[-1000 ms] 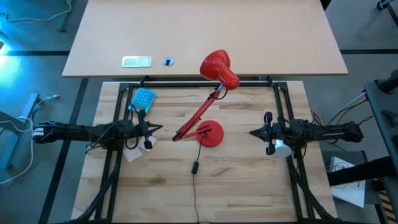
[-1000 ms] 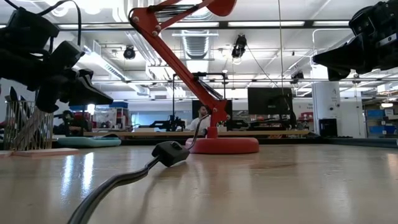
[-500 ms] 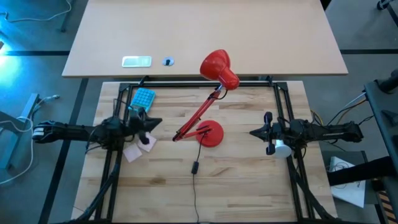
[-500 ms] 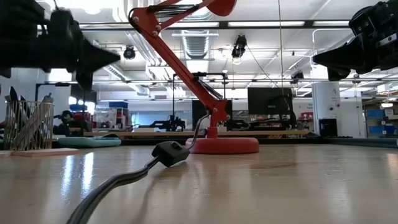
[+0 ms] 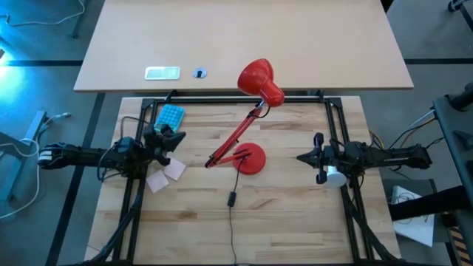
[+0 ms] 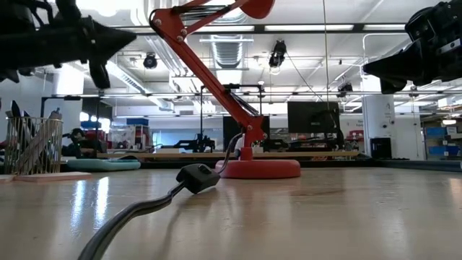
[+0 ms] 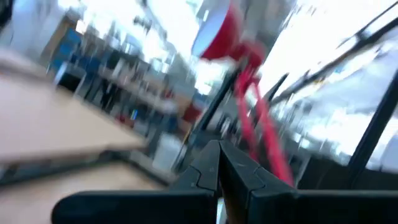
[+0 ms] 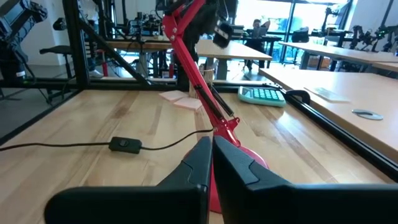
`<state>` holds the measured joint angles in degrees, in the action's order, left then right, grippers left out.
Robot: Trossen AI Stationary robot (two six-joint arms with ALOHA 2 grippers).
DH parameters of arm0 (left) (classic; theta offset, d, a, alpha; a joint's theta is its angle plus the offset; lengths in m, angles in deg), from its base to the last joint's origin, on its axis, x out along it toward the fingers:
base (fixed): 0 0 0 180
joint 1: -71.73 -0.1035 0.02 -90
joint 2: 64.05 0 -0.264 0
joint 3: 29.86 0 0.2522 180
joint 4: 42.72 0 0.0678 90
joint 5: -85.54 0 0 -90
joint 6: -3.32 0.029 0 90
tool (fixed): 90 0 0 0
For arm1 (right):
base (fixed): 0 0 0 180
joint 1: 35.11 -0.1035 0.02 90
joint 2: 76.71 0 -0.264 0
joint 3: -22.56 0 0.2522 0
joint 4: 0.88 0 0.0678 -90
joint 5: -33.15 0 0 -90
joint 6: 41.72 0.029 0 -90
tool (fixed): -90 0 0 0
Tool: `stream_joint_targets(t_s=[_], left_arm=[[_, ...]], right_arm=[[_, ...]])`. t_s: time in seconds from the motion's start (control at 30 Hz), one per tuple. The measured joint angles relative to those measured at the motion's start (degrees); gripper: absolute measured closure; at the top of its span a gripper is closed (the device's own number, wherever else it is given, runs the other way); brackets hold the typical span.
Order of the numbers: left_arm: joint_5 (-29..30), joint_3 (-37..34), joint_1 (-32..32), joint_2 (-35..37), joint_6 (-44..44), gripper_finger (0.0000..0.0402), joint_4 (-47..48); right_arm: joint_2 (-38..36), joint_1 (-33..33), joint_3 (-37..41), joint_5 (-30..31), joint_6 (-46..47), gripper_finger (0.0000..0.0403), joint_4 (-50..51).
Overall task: Screw lightbulb
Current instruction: Insert the light bulb into the lamp
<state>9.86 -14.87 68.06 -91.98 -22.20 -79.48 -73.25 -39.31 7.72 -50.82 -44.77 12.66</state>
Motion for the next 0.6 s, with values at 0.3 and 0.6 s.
stream_joint_targets(t_s=[0.3,0.6], left_arm=[[-1.41,10.61,4.24,-8.18,8.12,0.0401,1.74],[1.47,30.15,4.64,-14.90,14.48,0.0347,30.87]], right_arm=[[0.00,0.00,0.00,0.02,0.00,0.0394,-0.01],[0.01,0.00,0.00,0.02,0.00,0.0394,0.00]])
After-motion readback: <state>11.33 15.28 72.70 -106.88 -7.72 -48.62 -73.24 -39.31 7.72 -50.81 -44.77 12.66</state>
